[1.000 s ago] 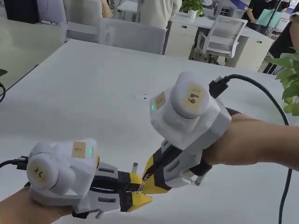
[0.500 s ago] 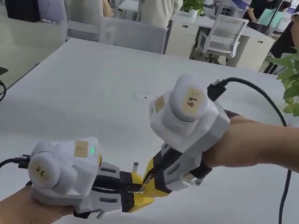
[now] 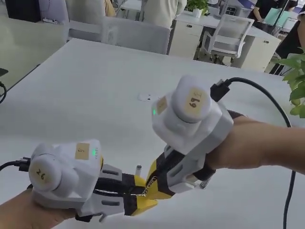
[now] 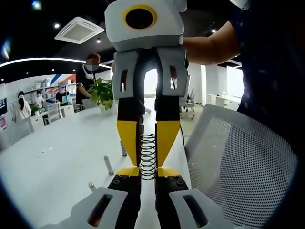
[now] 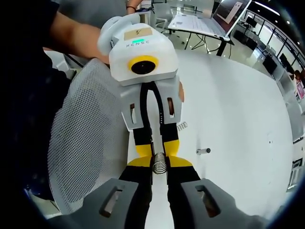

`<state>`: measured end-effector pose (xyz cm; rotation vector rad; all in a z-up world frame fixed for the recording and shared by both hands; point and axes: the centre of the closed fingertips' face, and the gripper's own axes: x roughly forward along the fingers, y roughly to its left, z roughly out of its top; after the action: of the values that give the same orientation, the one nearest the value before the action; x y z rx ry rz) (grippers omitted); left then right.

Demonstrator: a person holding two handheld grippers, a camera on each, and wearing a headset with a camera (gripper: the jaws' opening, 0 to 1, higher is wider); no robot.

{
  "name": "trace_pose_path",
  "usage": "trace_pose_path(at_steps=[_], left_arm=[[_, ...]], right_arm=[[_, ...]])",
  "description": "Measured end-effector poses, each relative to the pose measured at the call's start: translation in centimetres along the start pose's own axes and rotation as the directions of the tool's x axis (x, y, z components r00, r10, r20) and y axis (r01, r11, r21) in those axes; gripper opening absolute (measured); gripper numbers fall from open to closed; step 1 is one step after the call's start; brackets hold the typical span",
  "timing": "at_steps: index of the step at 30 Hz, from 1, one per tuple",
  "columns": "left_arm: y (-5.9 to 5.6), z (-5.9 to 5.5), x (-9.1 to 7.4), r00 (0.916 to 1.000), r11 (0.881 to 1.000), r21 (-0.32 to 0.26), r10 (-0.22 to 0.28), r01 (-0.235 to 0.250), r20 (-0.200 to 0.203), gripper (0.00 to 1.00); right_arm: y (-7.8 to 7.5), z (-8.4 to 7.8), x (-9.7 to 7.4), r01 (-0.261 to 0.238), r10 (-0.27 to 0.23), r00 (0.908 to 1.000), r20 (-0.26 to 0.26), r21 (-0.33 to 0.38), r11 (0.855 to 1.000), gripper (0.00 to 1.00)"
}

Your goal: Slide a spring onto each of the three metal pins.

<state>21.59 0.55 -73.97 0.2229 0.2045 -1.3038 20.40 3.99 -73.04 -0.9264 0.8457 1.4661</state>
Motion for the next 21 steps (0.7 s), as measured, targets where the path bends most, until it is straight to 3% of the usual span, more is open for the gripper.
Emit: trace_pose_path(at_steps=[5,8,21], left_arm=[[-0.01,-0.09,0.01,1.0000,1.000,0.005,0.001,-0.001,-0.003,0.04],[-0.03,-0.41,0.10,0.9999,1.000,-0.014,0.003,-0.003,-0.013,0.13],[0.06,-0.44,-0.35,1.0000,0.997,-0.073,0.005,-0.005,0.001,0.31]], right_arm=[[0.02,0.05,0.07,0.002,-0.002,1.0000,0.002,-0.002,1.000,0.08],[-0.06,0.21,-0.03,0.005,-0.005,1.0000,0.005,-0.004,1.000,0.08],[-0.59,0.22,-0.46,0.017,-0.017,0.9997,0.015,0.006,1.000,0.08]])
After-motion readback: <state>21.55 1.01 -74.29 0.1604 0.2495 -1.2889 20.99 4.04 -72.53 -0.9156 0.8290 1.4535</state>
